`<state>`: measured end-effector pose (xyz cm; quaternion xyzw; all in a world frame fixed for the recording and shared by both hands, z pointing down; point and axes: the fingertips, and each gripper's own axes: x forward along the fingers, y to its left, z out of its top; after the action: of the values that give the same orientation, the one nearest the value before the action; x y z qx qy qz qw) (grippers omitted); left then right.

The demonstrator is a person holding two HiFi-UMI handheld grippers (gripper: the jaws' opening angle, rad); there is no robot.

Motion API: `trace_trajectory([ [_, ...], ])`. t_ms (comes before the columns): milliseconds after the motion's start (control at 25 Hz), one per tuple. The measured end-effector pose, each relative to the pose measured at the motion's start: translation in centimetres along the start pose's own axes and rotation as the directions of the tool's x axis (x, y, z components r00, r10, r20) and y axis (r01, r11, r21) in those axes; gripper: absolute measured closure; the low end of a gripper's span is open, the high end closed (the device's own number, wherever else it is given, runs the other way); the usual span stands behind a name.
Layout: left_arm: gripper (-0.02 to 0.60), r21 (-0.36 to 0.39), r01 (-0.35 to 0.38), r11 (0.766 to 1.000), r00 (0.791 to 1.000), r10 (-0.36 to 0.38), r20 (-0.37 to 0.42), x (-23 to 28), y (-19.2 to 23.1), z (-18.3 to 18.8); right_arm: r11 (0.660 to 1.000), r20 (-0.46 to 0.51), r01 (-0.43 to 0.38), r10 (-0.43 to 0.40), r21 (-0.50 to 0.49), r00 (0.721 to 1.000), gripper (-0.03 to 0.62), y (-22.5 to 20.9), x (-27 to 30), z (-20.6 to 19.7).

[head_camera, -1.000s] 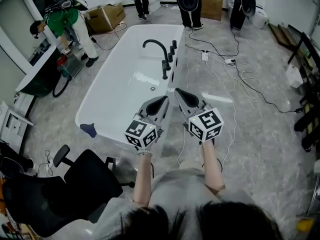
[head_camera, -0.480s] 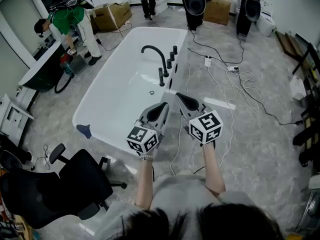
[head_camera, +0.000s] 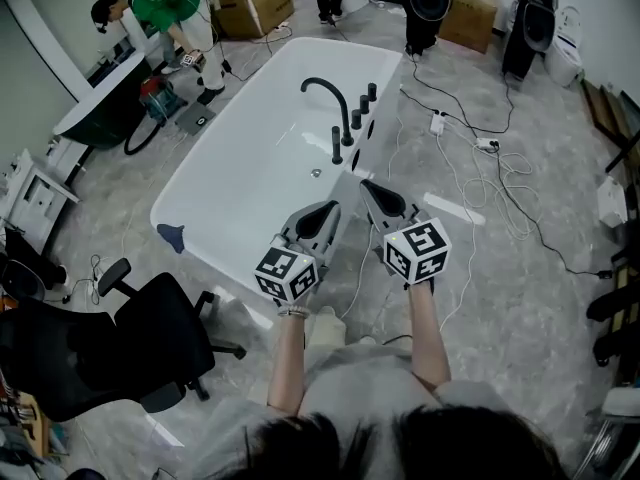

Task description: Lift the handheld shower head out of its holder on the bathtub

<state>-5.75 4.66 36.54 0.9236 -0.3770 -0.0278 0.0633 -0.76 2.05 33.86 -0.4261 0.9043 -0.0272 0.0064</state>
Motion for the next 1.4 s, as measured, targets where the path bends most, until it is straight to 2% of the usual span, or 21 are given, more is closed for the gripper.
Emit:
trace_trajectory([
  [280, 0.577, -0.007, -0.016, 1.0, 1.0, 0.015, -0.016, 1.7, 3.4, -0.1, 1.0, 0.0, -0.013, 0.013, 0.016, 1.0, 0.594, -1.7, 3.6, -0.3],
  [640, 0.577, -0.025, 0.056, 0.998, 0.998, -0.056, -0.026, 7.4, 8.8, 0.2, 1.0, -0.018, 0.029, -0.029, 0.009, 0.999, 0.594, -6.0, 9.3, -0.5],
  [1080, 0.577, -0.052, 0.126, 0.991, 0.991, -0.127, -0.031, 11.6, 14.1, -0.2, 0.994, -0.03, 0.104, -0.103, 0.016, 0.994, 0.593, -9.4, 14.3, -1.7],
  [1240, 0.577, -0.063, 0.118, 0.991, 0.992, -0.12, -0.035, 12.6, 15.9, -0.8, 0.994, -0.053, 0.11, -0.109, 0.013, 0.993, 0.593, -10.4, 15.7, -3.0],
  [1400, 0.577, -0.09, 0.073, 0.993, 0.996, -0.076, -0.039, 13.9, 17.2, -1.2, 0.997, -0.084, 0.083, -0.082, 0.006, 0.993, 0.594, -12.1, 16.9, -3.6],
])
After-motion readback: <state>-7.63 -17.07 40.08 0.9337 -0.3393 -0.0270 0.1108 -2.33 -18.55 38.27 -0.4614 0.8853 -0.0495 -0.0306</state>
